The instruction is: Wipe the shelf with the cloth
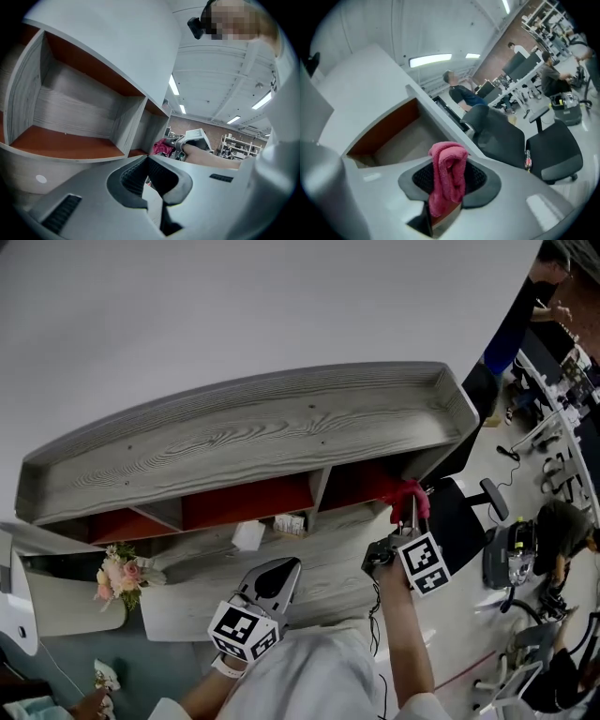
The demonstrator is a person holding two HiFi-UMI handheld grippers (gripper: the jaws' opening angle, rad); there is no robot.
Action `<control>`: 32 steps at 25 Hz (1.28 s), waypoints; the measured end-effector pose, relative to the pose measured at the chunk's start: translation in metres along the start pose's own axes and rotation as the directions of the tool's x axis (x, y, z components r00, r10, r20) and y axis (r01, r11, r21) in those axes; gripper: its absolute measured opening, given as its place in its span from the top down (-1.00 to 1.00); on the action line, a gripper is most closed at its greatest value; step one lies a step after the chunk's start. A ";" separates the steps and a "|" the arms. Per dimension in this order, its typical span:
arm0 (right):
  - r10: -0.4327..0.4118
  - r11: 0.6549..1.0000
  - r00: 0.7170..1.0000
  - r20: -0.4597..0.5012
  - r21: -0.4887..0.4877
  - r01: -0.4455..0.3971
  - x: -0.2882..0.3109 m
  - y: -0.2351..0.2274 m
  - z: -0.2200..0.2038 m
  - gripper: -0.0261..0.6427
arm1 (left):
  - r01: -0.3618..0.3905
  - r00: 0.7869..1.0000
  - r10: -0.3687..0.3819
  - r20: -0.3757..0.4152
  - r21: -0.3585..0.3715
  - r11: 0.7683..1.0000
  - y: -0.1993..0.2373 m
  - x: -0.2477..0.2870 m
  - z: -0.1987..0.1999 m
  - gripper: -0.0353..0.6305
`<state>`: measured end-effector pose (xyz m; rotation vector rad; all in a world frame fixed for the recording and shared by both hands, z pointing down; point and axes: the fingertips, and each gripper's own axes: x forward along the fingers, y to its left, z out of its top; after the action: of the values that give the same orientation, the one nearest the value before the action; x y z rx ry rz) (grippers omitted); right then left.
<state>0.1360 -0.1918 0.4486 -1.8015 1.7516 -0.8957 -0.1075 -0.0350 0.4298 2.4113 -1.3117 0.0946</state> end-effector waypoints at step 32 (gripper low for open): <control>0.354 0.603 0.919 -0.174 -0.709 -0.366 -0.170 0.074 -0.029 0.54 | 0.039 0.997 -0.045 0.068 0.087 0.995 -0.020 -0.003 0.028 0.88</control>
<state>0.0690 -0.0255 0.3932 -1.7181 2.6069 0.0126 -0.0963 -0.0337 0.3975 2.5340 -1.3121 0.0559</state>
